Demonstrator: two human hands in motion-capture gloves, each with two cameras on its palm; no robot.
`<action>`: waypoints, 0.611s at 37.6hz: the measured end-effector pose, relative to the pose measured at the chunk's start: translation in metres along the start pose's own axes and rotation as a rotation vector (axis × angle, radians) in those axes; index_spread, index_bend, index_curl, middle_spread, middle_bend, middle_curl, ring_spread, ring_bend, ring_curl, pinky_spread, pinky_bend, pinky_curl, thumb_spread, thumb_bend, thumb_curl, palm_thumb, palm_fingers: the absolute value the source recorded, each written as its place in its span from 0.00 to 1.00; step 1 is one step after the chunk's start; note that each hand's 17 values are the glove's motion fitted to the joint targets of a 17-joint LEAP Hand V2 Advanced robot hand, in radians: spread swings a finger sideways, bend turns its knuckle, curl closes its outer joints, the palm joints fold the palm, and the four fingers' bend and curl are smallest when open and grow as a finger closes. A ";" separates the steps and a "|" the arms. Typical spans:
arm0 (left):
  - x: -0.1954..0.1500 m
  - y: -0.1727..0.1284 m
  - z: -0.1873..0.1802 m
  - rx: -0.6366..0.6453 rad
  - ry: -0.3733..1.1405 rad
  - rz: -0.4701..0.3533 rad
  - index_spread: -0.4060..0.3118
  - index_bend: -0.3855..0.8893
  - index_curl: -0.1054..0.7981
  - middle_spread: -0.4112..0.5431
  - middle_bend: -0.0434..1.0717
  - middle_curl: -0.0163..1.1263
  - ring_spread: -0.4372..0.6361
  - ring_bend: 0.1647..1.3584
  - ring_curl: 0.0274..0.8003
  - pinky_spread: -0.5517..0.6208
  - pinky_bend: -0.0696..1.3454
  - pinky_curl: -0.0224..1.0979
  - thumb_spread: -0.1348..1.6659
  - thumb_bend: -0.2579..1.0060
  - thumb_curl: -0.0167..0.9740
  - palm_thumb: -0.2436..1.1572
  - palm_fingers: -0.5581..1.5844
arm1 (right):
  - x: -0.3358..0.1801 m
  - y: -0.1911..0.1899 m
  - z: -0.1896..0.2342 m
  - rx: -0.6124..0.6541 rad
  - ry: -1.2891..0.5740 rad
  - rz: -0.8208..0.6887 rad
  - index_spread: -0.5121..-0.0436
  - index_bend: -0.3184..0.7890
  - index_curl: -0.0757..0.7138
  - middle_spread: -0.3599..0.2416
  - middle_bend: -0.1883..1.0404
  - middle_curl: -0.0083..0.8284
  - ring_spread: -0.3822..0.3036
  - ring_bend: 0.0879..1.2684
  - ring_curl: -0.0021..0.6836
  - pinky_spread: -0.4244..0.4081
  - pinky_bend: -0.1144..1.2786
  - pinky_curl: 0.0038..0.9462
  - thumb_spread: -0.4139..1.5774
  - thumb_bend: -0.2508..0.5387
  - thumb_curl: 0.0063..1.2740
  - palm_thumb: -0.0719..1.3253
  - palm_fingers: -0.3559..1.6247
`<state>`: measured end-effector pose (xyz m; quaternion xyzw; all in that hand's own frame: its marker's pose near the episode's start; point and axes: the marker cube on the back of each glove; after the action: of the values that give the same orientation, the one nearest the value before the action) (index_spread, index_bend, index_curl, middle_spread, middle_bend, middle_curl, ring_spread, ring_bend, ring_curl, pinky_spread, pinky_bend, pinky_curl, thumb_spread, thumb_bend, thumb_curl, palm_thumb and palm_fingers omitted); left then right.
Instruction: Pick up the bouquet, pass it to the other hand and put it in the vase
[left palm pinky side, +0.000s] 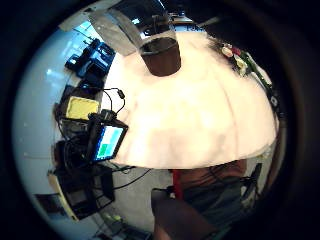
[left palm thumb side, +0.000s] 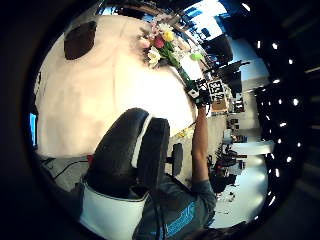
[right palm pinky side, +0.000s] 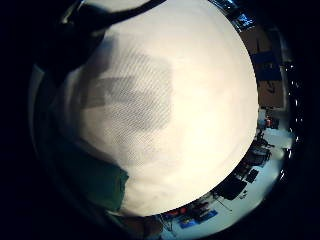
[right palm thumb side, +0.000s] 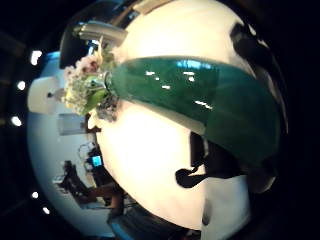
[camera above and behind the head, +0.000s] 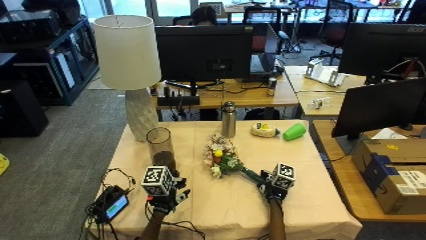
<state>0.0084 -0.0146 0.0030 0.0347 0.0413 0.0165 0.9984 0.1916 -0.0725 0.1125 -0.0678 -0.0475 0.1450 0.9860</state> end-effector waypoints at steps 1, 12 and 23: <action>0.000 0.000 0.001 -0.003 0.003 -0.001 0.60 0.40 0.37 0.63 0.22 0.31 0.80 0.35 0.29 0.83 0.41 0.31 0.68 0.19 0.28 0.24 0.31 | 0.000 -0.002 -0.001 0.022 0.010 -0.002 0.36 0.51 0.36 0.50 0.44 0.40 0.66 0.34 0.39 0.84 0.38 0.28 0.73 0.41 0.28 0.54 0.44; -0.001 0.000 0.002 -0.006 0.008 0.001 0.59 0.40 0.37 0.63 0.23 0.32 0.80 0.34 0.29 0.83 0.41 0.32 0.68 0.19 0.28 0.25 0.32 | -0.007 -0.007 -0.018 0.097 0.166 0.023 0.46 0.44 0.47 0.35 0.46 0.47 0.36 0.45 0.54 0.45 0.46 0.36 0.62 0.42 0.37 0.70 0.80; -0.002 0.000 0.000 0.012 0.030 -0.005 0.59 0.40 0.38 0.63 0.22 0.32 0.80 0.35 0.30 0.83 0.41 0.32 0.68 0.19 0.28 0.25 0.32 | 0.000 -0.024 -0.019 0.254 0.211 0.017 0.51 0.46 0.57 0.28 0.61 0.59 0.26 0.56 0.68 0.19 0.47 0.42 0.46 0.33 0.45 0.75 0.90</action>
<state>0.0068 -0.0149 0.0034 0.0403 0.0563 0.0141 0.9975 0.2004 -0.0971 0.0973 0.0423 0.0755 0.1505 0.9848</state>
